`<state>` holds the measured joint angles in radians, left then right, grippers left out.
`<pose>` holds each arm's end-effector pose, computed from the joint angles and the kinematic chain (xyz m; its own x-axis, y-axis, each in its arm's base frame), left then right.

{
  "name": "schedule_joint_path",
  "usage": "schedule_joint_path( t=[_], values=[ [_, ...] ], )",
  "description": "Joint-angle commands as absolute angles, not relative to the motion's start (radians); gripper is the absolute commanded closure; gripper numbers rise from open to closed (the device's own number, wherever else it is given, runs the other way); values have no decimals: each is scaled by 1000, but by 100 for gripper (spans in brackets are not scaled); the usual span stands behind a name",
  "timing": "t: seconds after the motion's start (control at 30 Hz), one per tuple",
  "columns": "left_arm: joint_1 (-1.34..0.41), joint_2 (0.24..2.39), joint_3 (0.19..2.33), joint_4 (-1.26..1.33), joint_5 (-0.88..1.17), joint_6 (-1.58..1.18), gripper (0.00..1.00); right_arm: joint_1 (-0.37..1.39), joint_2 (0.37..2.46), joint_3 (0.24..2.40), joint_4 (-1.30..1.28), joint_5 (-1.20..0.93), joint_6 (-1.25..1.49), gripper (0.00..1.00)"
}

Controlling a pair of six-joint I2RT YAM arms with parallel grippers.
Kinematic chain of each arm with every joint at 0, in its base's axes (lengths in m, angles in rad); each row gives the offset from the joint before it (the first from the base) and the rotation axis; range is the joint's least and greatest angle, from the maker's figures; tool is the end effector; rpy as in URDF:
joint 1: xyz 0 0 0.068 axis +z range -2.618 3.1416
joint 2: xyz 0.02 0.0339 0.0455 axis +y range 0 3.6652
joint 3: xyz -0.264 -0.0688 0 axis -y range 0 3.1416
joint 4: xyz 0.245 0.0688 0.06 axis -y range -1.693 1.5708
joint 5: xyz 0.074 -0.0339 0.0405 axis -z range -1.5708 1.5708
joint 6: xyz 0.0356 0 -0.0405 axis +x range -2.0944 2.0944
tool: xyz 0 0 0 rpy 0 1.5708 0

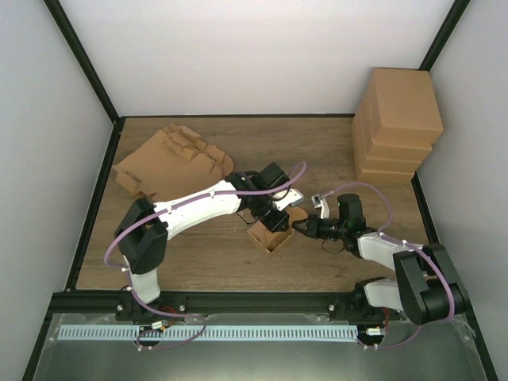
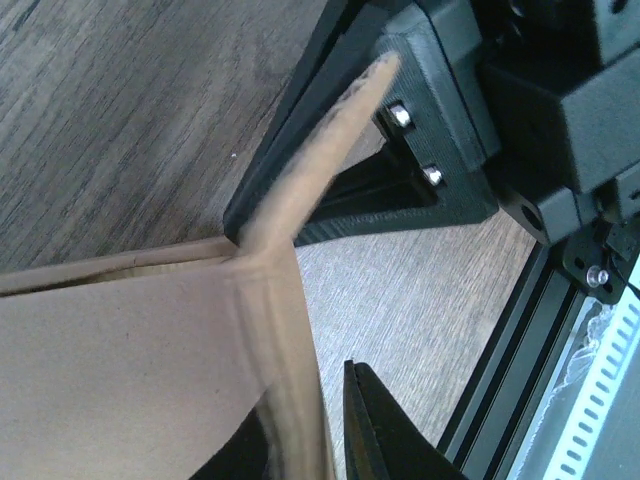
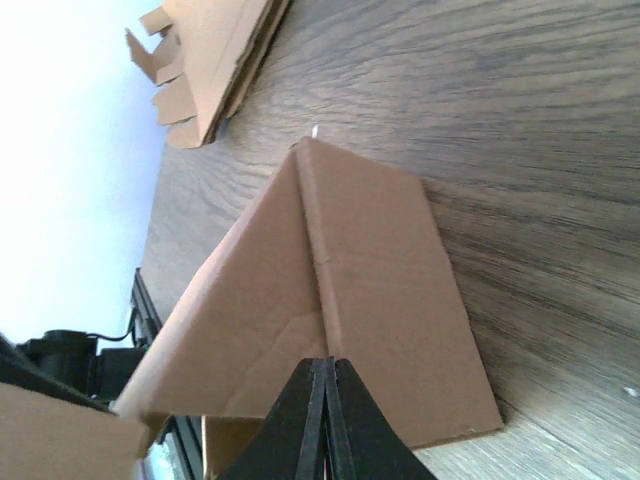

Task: Fold the paper box

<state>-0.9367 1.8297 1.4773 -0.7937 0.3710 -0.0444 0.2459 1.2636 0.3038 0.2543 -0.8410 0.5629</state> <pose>0.2162 -0.3157 0.2428 -0.5765 0.7142 -0.3970 0.8145 0.4640 -0.3483 0.1917 0.0755 0.1355 -0.9122 0.1379 -0.3859 -0.2671 0.5143 0.8150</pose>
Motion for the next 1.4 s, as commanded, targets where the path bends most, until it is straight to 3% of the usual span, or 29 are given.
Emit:
schedule_joint_path(
  t=[0.0, 0.3, 0.6, 0.77, 1.03, 1.1, 1.27, 1.37],
  values=[
    [-942, 1830, 1485, -779, 379, -30, 89, 255, 1250, 314, 294, -930, 562, 99],
    [-940, 1829, 1487, -781, 381, -18, 91, 255, 1233, 350, 181, -903, 513, 99],
    [-942, 1857, 1414, -740, 380, -27, 83, 171, 1007, 312, 16, -564, 494, 98],
    [-943, 1856, 1381, -702, 406, -51, 64, 166, 896, 315, -40, -471, 487, 98],
    [-946, 1814, 1384, -700, 465, -56, 8, 167, 871, 313, -54, -469, 494, 98],
    [-945, 1790, 1400, -714, 468, -56, 0, 167, 866, 314, -52, -469, 495, 97],
    [-945, 1719, 1423, -746, 433, -64, 0, 167, 899, 345, -33, -575, 435, 94],
    [-939, 1657, 1390, -740, 348, -94, 0, 168, 957, 386, -32, -719, 352, 86]
  ],
)
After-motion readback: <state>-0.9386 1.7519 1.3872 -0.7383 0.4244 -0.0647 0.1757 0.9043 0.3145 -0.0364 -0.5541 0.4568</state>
